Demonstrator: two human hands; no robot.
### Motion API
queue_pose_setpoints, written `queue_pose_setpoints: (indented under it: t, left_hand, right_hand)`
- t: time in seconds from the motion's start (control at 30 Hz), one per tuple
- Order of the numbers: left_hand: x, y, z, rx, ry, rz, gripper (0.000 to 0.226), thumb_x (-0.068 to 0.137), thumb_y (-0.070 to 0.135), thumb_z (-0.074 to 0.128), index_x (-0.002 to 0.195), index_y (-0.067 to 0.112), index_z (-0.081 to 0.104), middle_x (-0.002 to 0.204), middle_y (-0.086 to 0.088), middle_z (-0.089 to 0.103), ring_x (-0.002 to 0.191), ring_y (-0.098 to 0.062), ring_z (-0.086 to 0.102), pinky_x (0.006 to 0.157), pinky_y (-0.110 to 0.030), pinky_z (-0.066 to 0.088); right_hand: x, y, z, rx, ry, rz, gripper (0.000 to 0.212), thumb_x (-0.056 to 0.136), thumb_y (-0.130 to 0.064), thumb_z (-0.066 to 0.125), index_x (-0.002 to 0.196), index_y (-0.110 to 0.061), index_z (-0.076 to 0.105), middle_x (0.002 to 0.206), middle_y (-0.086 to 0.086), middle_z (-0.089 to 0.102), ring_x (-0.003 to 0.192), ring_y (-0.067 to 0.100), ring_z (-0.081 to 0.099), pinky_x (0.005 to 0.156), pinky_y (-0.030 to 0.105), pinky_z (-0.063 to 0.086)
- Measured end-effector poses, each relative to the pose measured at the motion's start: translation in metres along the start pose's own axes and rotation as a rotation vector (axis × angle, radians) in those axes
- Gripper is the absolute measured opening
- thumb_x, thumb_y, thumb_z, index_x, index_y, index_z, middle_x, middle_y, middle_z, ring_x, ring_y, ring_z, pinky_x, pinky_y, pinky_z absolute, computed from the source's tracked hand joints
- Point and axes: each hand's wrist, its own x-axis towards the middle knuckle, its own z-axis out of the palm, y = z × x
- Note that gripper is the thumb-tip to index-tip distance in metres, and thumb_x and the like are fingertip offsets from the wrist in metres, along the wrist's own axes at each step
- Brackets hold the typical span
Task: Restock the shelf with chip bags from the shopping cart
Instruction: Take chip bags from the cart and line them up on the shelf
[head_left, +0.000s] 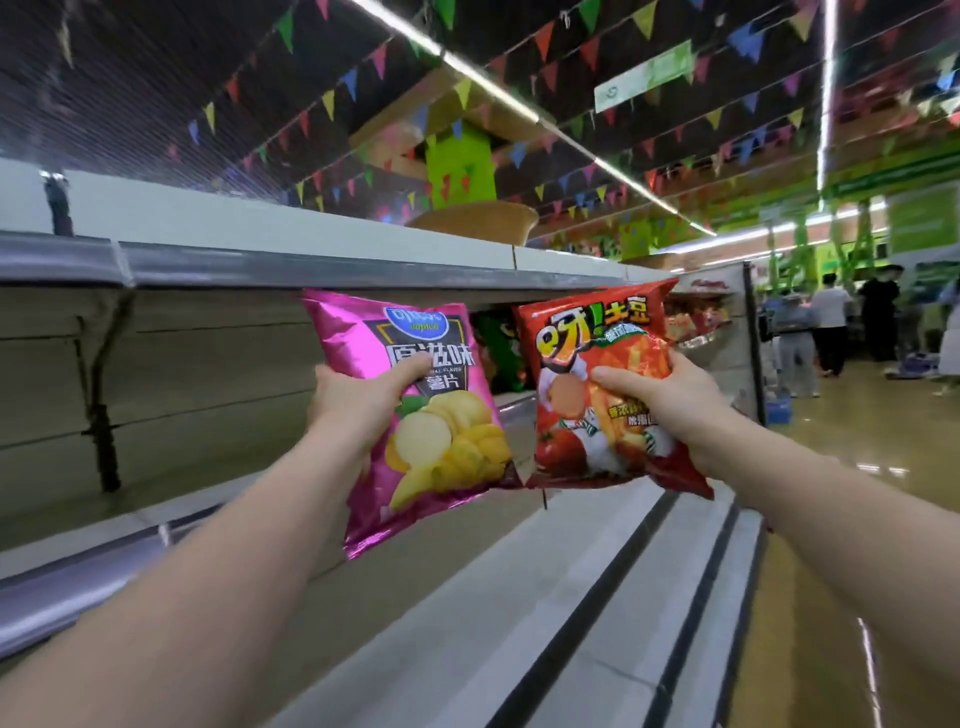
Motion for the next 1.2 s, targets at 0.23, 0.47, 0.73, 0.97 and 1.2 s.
queue_pose_setpoints:
  t: [0.23,0.47,0.73,0.97,1.2]
  left_hand:
    - [0.027,0.021,0.039,-0.072,-0.063,-0.201,0.053,0.061,0.041,0.082,0.101,0.009,0.068,0.081,-0.011,0.073,0.063,-0.023,0.069,0.068,-0.038,0.059]
    - [0.080,0.003,0.079,-0.022,-0.223,-0.330,0.031,0.080,0.043,0.066,0.073,0.013,0.066,0.053,-0.006,0.067,0.038,-0.018,0.060,0.045,-0.026,0.052]
    - [0.134,-0.012,0.118,0.028,-0.216,-0.351,0.035,0.083,0.046,0.062,0.072,0.013,0.065,0.053,-0.006,0.066,0.039,-0.019,0.060,0.047,-0.022,0.051]
    - [0.172,-0.019,0.140,0.054,-0.064,-0.320,0.038,0.081,0.046,0.063,0.068,0.011,0.070,0.058,-0.009,0.068,0.047,-0.023,0.061,0.062,-0.027,0.051]
    - [0.198,-0.034,0.187,-0.041,0.075,-0.339,0.033,0.069,0.042,0.070,0.076,0.010,0.071,0.064,-0.012,0.071,0.048,-0.023,0.064,0.078,-0.035,0.051]
  right_hand:
    - [0.118,0.026,0.005,0.230,-0.192,0.129,0.051,0.068,-0.026,0.081,0.110,-0.007,0.062,0.099,0.016,0.070,0.081,0.030,0.069,0.074,0.040,0.057]
    - [0.205,0.056,0.038,0.263,-0.467,0.296,0.040,0.068,-0.033,0.078,0.098,-0.008,0.066,0.076,0.013,0.073,0.059,0.025,0.069,0.062,0.038,0.058]
    - [0.299,0.075,0.084,0.202,-0.625,0.323,0.038,0.073,-0.036,0.075,0.098,-0.009,0.066,0.080,0.013,0.073,0.057,0.024,0.068,0.069,0.039,0.055]
    - [0.361,0.094,0.136,0.236,-0.782,0.336,0.029,0.085,-0.032,0.064,0.068,-0.008,0.063,0.051,0.008,0.065,0.038,0.019,0.060,0.046,0.026,0.052]
    - [0.414,0.112,0.188,0.314,-0.915,0.196,0.020,0.085,-0.023,0.066,0.071,-0.009,0.061,0.044,0.001,0.063,0.035,0.010,0.058,0.037,0.016,0.046]
